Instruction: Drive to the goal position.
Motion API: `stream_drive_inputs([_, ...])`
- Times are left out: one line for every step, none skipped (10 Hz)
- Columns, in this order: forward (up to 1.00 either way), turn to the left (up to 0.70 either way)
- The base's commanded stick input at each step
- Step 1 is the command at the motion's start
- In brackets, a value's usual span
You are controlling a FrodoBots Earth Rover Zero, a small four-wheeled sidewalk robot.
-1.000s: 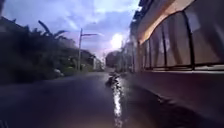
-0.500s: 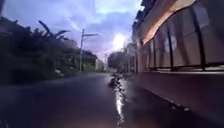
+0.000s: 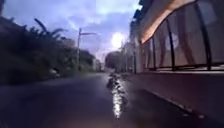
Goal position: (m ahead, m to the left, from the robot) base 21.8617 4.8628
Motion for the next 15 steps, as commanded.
stream_drive_inputs([0.70, 0.00])
stream_drive_inputs([0.70, 0.00])
stream_drive_inputs([0.70, 0.00])
stream_drive_inputs([0.70, 0.00])
stream_drive_inputs([0.70, 0.00])
stream_drive_inputs([0.70, 0.00])
stream_drive_inputs([0.70, 0.00])
stream_drive_inputs([0.70, -0.02])
stream_drive_inputs([0.70, -0.17])
stream_drive_inputs([0.70, -0.27])
stream_drive_inputs([0.70, -0.35])
stream_drive_inputs([0.70, -0.35])
stream_drive_inputs([0.70, -0.12])
stream_drive_inputs([0.70, 0.00])
stream_drive_inputs([0.70, -0.02])
